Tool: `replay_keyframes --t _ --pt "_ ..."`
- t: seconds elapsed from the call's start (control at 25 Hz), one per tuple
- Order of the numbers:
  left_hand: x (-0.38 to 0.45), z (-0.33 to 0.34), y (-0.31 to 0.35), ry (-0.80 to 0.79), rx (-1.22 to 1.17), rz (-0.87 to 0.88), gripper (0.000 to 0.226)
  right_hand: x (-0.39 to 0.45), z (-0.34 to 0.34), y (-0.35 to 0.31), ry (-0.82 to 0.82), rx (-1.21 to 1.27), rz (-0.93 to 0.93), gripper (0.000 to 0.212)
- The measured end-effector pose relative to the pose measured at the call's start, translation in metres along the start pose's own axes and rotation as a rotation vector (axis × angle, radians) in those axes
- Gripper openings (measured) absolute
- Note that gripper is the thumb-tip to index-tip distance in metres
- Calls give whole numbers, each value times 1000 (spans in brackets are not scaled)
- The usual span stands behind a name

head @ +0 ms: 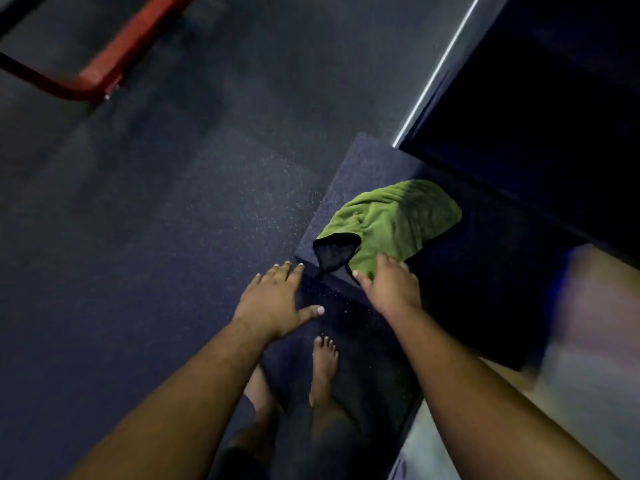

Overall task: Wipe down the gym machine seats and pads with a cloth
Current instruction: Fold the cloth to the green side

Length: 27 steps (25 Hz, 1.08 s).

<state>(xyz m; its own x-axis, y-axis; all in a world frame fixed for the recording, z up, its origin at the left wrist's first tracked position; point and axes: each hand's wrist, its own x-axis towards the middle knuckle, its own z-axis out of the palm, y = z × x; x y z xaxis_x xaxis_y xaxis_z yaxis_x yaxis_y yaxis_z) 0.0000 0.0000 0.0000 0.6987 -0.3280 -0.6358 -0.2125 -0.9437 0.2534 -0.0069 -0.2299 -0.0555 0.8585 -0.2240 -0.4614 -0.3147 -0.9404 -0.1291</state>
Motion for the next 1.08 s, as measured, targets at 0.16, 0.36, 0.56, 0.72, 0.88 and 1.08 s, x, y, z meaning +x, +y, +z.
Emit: replay_keyframes --t 0.16,0.36,0.56,0.72,0.88,1.08 --pt "52 28 -23 -58 16 -20 101 68 39 -19 60 41 41 61" --pt "63 38 -45 -69 -8 -54 101 93 53 -27 134 59 24 20" --pt "3 -6 -65 -75 -73 -132 102 45 -12 -64 39 324 -163 22" --pt "-82 -69 -91 4 -133 -231 102 1 -102 -128 -34 243 -298 26" --pt "-156 -113 -134 142 -214 -343 102 -40 -156 -218 12 82 -526 23" --pt "-212 -149 -219 273 -278 -432 102 -70 -176 -351 48 -29 -712 24"
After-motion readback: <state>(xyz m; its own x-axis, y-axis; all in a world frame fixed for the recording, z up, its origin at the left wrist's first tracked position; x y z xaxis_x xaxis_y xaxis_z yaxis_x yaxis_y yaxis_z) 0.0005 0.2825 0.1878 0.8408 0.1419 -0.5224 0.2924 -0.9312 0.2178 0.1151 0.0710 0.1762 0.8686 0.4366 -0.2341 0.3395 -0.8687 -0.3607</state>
